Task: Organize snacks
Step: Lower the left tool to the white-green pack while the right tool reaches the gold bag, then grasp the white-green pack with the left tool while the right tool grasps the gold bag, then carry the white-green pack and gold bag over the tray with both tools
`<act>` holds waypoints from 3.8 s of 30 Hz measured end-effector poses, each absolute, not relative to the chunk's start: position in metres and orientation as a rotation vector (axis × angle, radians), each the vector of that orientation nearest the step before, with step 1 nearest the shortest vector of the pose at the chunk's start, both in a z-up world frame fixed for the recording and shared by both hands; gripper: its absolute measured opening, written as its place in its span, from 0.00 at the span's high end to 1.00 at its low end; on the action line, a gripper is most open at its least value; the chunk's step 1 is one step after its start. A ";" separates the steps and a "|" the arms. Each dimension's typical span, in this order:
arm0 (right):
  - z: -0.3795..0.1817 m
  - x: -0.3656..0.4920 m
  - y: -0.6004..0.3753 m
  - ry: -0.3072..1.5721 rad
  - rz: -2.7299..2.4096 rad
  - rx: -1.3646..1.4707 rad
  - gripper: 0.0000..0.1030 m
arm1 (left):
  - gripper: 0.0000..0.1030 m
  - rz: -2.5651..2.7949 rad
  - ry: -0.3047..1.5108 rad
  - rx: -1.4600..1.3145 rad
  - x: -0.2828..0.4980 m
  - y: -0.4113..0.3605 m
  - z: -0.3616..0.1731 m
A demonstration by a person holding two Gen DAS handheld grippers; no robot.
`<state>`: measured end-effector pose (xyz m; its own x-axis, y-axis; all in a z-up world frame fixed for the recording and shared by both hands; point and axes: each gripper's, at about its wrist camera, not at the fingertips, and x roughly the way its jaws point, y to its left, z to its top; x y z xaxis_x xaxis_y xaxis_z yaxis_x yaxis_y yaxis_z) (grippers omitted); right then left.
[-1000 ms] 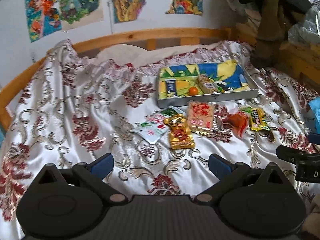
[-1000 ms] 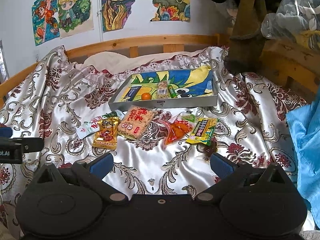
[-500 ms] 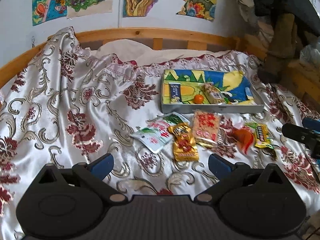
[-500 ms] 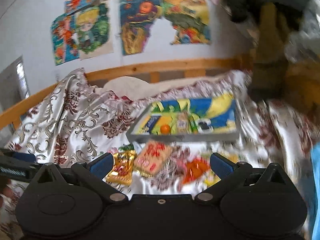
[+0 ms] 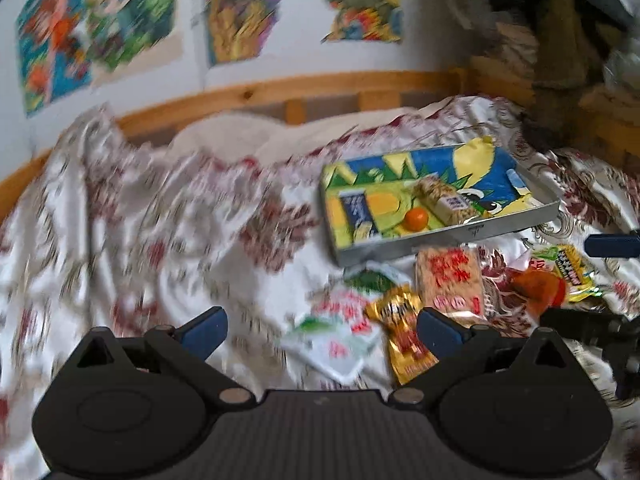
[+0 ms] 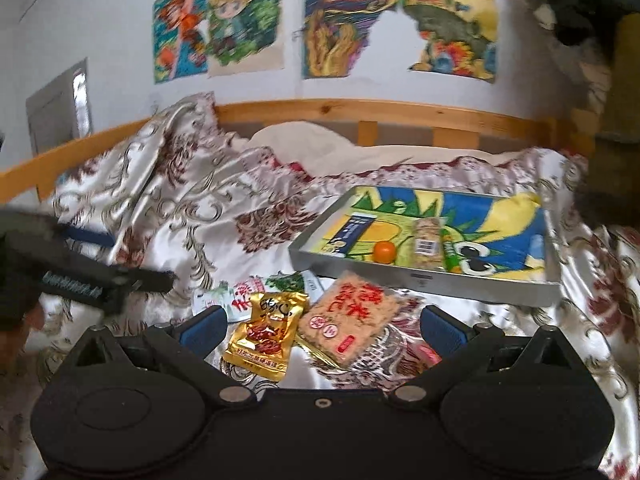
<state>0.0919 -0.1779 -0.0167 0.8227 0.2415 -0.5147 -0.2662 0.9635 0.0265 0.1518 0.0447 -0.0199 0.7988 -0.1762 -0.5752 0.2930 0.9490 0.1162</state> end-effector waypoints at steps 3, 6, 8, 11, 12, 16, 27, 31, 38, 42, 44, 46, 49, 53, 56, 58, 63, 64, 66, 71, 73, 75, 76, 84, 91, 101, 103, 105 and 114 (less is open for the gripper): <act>-0.028 0.099 -0.162 0.529 0.292 -0.096 0.01 | 0.00 -0.277 0.582 0.219 0.169 0.042 -0.028; -0.037 0.106 -0.147 0.508 0.315 -0.148 0.01 | 0.00 -0.287 0.602 0.178 0.186 0.044 -0.035; -0.044 0.107 -0.138 0.478 0.317 -0.179 0.01 | 0.00 -0.280 0.603 0.165 0.195 0.046 -0.039; -0.053 0.112 -0.129 0.447 0.336 -0.214 0.01 | 0.00 -0.309 0.615 0.137 0.208 0.052 -0.044; -0.055 0.115 -0.126 0.439 0.336 -0.219 0.01 | 0.00 -0.315 0.620 0.128 0.212 0.055 -0.046; -0.066 0.127 -0.116 0.466 0.336 -0.215 0.01 | 0.00 -0.272 0.643 0.105 0.226 0.062 -0.055; -0.104 0.168 -0.097 0.660 0.340 -0.198 0.14 | 0.00 -0.329 0.703 0.013 0.257 0.069 -0.070; -0.114 0.175 -0.091 0.686 0.326 -0.224 0.27 | 0.00 -0.350 0.711 0.017 0.259 0.064 -0.071; -0.108 0.175 -0.092 0.719 0.299 -0.239 0.39 | 0.00 -0.404 0.701 0.015 0.261 0.064 -0.069; -0.103 0.170 -0.090 0.774 0.248 -0.317 0.44 | 0.00 -0.453 0.722 0.055 0.261 0.060 -0.073; -0.102 0.167 -0.093 0.801 0.231 -0.342 0.45 | 0.00 -0.465 0.740 0.076 0.261 0.057 -0.077; -0.099 0.165 -0.098 0.825 0.212 -0.347 0.45 | 0.00 -0.476 0.747 0.095 0.261 0.053 -0.080; -0.096 0.164 -0.107 0.856 0.204 -0.328 0.44 | 0.00 -0.506 0.763 0.140 0.261 0.045 -0.086; -0.098 0.169 -0.111 0.863 0.185 -0.321 0.42 | 0.00 -0.536 0.772 0.195 0.261 0.033 -0.093; -0.099 0.169 -0.109 0.865 0.181 -0.329 0.40 | 0.01 -0.503 0.803 0.184 0.267 0.029 -0.099; -0.100 0.170 -0.108 0.864 0.182 -0.330 0.39 | 0.04 -0.495 0.815 0.164 0.271 0.032 -0.101; -0.101 0.174 -0.111 0.875 0.183 -0.293 0.39 | 0.14 -0.522 0.859 0.085 0.281 0.040 -0.104; -0.102 0.175 -0.112 0.877 0.181 -0.282 0.38 | 0.16 -0.528 0.861 0.072 0.282 0.041 -0.104; -0.102 0.177 -0.113 0.875 0.180 -0.267 0.36 | 0.18 -0.535 0.855 0.086 0.281 0.039 -0.104; -0.102 0.178 -0.112 0.854 0.179 -0.261 0.34 | 0.11 -0.555 0.849 0.167 0.277 0.028 -0.106; -0.102 0.180 -0.111 0.850 0.177 -0.268 0.34 | 0.11 -0.572 0.852 0.175 0.277 0.029 -0.106; -0.102 0.180 -0.112 0.855 0.177 -0.269 0.36 | 0.11 -0.586 0.861 0.171 0.278 0.032 -0.105; -0.103 0.181 -0.113 0.860 0.173 -0.269 0.40 | 0.11 -0.587 0.872 0.170 0.280 0.033 -0.105; -0.103 0.182 -0.113 0.862 0.160 -0.265 0.43 | 0.13 -0.594 0.887 0.202 0.280 0.031 -0.109; -0.102 0.181 -0.113 0.858 0.163 -0.262 0.46 | 0.23 -0.600 0.882 0.197 0.279 0.031 -0.108; -0.093 0.180 -0.119 0.860 0.174 -0.203 0.55 | 0.47 -0.528 0.944 0.130 0.267 0.028 -0.092; -0.091 0.179 -0.122 0.859 0.174 -0.186 0.56 | 0.54 -0.500 0.955 0.074 0.264 0.030 -0.090; -0.090 0.178 -0.123 0.852 0.177 -0.174 0.56 | 0.59 -0.483 0.968 0.004 0.258 0.034 -0.086; -0.067 0.166 -0.135 0.771 0.162 -0.155 0.56 | 0.67 -0.389 0.927 -0.151 0.225 0.034 -0.065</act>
<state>0.1664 -0.1347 -0.0671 0.7062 0.0888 -0.7024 -0.2017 0.9762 -0.0794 0.2253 0.0335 -0.0652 0.5368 -0.3892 -0.7486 0.2612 0.9203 -0.2912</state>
